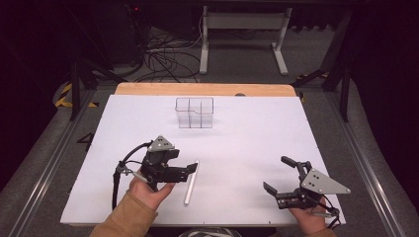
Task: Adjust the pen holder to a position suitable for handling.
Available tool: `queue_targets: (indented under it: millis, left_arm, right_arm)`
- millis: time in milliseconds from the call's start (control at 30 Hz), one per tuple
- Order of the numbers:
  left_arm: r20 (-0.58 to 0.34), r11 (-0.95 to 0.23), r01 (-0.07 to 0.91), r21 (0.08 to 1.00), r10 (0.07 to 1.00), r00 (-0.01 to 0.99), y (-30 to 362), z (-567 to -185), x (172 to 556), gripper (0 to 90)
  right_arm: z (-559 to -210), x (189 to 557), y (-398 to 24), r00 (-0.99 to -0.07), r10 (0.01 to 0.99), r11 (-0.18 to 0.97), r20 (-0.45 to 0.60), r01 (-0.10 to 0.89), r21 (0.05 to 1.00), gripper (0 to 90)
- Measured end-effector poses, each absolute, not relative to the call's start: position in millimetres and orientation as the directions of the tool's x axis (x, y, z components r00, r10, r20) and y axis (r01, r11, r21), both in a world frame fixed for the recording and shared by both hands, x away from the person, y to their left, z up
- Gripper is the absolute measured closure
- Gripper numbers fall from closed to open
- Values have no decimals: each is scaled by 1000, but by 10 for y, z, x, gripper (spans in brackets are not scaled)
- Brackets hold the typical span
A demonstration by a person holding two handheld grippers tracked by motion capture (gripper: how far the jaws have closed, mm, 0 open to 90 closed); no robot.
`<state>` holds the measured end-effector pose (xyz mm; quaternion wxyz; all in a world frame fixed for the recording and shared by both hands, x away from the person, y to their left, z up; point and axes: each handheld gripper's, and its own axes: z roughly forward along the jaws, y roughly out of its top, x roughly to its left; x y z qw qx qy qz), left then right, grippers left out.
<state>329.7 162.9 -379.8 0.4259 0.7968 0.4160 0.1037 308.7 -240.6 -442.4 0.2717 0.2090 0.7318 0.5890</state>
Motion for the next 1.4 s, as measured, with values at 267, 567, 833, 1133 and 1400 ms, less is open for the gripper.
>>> queue_targets:
  millis: [267, 567, 833, 1133, 1400]
  left_arm:
    - [-257, -274, 637, 720, 749, 611, 1627, -3790, 3384, 264]
    - [-260, -296, 665, 686, 754, 603, 1579, -3801, 3402, 263]
    - [-259, -306, 722, 620, 790, 556, 1550, -3848, 3474, 290]
    - [-271, -344, 779, 525, 799, 536, 1444, -3956, 3575, 366]
    - [-299, -339, 830, 443, 817, 493, 1409, -4061, 3652, 397]
  right_arm:
    - [-4427, 3090, -2402, -767, 624, 219, -150, -13, 976, 40]
    - [-4416, 3098, -2388, -770, 619, 218, -154, -20, 976, 40]
    - [-4388, 3140, -2357, -782, 604, 210, -155, -32, 977, 40]
    - [-4362, 3157, -2382, -798, 589, 170, -128, -33, 985, 51]
    - [-4350, 3133, -2429, -803, 583, 152, -124, -42, 988, 51]
